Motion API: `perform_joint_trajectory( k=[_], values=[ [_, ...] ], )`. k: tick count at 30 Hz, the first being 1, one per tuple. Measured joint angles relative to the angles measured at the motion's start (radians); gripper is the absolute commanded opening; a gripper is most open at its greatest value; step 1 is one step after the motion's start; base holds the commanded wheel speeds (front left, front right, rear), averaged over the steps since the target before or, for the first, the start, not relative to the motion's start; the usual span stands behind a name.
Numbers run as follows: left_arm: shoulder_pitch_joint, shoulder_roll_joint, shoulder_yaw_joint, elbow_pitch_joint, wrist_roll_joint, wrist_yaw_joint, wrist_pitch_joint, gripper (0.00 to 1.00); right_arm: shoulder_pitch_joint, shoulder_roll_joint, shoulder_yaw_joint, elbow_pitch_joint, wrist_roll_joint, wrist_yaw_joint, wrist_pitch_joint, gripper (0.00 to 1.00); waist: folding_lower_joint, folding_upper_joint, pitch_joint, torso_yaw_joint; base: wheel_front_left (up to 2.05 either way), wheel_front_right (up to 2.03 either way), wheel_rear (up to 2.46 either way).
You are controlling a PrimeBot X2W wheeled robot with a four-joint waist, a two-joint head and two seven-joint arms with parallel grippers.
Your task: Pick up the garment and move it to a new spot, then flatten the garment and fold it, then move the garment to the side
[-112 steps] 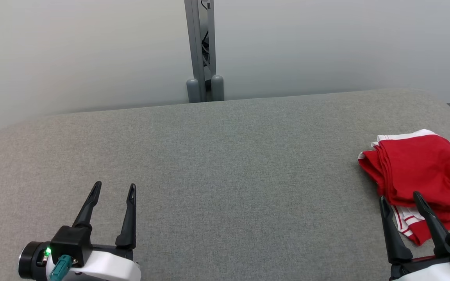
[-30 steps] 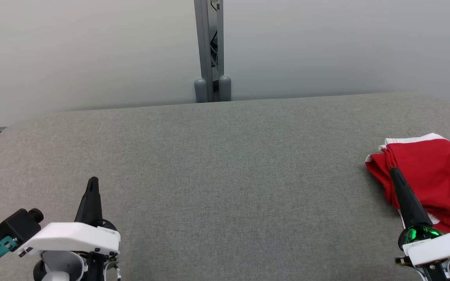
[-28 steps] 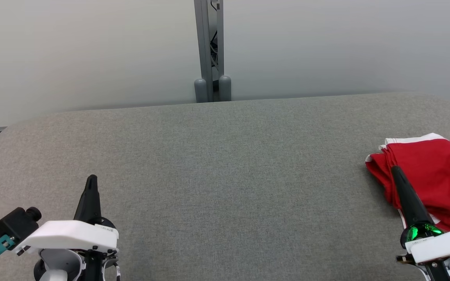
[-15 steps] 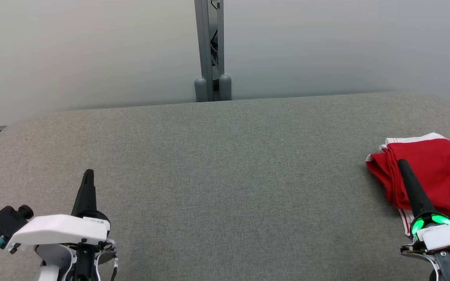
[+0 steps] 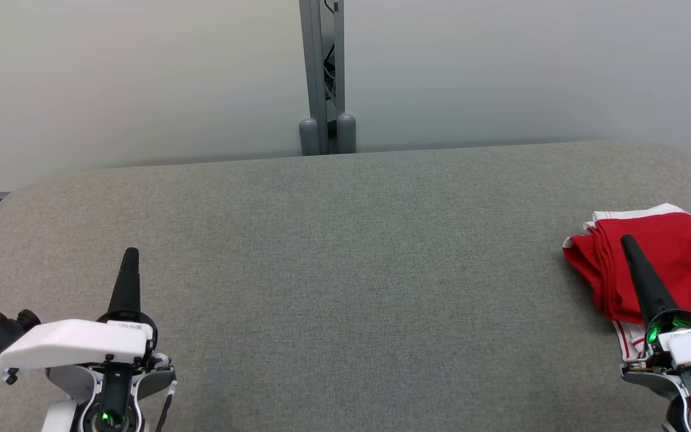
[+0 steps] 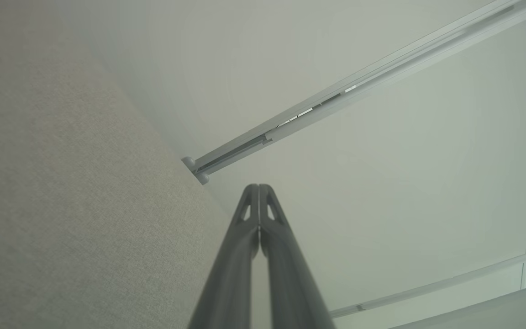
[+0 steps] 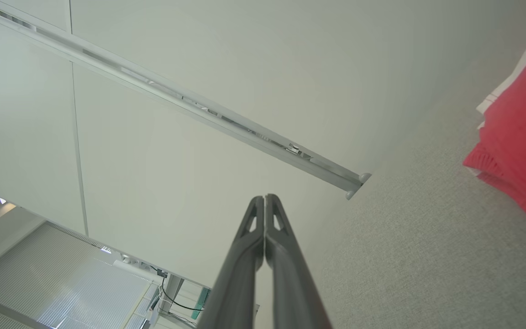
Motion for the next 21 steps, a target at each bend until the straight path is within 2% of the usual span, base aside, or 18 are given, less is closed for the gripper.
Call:
perform_joint_trajectory(
  k=[21],
  values=[
    [-0.02, -0.039, 0.067, -0.024, -0.162, -0.01, 0.032, 0.0, -0.065, -0.075, 0.065, 0.043, 0.284, 0.0, -0.029, 0.0, 0.0, 0.0, 0.005, 0.002, 0.0, 0.0, 0.0]
  ],
)
